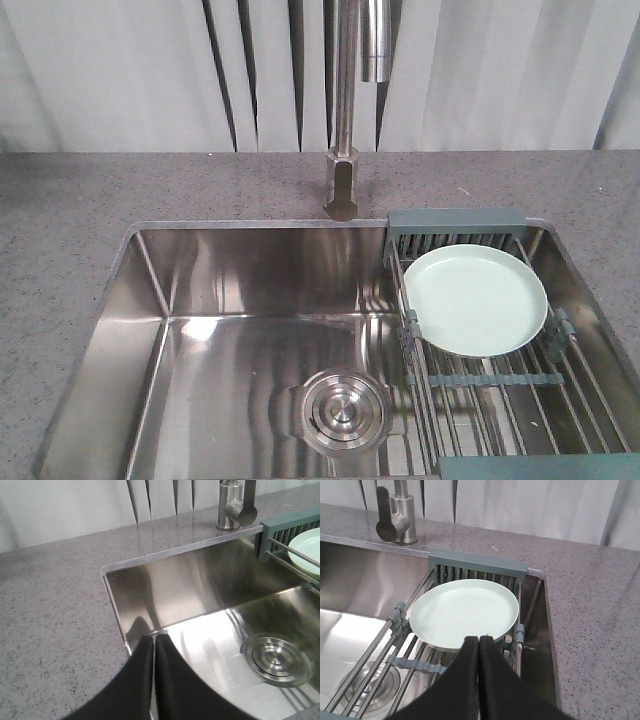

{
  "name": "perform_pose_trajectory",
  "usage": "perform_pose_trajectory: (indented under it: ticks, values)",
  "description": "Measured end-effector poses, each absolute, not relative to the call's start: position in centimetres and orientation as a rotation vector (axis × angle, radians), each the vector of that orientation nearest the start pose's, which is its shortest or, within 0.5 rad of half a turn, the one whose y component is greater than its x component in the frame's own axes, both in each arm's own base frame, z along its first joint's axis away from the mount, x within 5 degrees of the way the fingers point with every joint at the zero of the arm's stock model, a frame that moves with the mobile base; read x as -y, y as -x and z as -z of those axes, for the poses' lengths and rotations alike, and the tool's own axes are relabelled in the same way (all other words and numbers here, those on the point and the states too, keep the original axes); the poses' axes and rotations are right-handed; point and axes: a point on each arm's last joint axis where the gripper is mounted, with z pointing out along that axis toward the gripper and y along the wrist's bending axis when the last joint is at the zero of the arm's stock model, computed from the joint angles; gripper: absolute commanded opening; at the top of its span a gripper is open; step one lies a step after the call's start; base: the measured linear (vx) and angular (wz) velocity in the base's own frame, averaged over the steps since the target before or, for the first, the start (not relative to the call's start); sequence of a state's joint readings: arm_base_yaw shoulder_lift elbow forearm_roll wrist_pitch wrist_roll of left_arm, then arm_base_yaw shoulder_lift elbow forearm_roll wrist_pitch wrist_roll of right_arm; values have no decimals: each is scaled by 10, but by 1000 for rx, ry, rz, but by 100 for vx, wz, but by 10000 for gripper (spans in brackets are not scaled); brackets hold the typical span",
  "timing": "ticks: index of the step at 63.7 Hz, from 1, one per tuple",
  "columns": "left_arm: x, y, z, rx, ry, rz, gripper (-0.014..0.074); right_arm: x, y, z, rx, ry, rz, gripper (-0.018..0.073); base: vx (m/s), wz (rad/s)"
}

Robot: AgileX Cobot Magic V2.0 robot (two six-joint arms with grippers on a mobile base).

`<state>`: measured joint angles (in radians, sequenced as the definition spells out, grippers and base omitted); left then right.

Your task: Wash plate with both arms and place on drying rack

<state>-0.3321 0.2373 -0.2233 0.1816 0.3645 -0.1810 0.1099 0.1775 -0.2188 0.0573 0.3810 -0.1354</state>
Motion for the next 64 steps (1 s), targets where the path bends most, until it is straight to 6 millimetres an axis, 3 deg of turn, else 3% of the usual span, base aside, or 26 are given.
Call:
perform_pose_trajectory:
  ticks: [25,46,64]
  values:
    - [2,-64,-241,-1816,13,78,-5,-9,-62,-242,-1813,190,-39,-10,0,0]
    - [-3,-58,-191,-1733,58,9,-5,-9,-62,-242,-1813,190,-39,-10,0,0]
    - [-3,-56,-189,-1673,97,17,-5,-9,-62,-242,-1813,190,-39,-10,0,0]
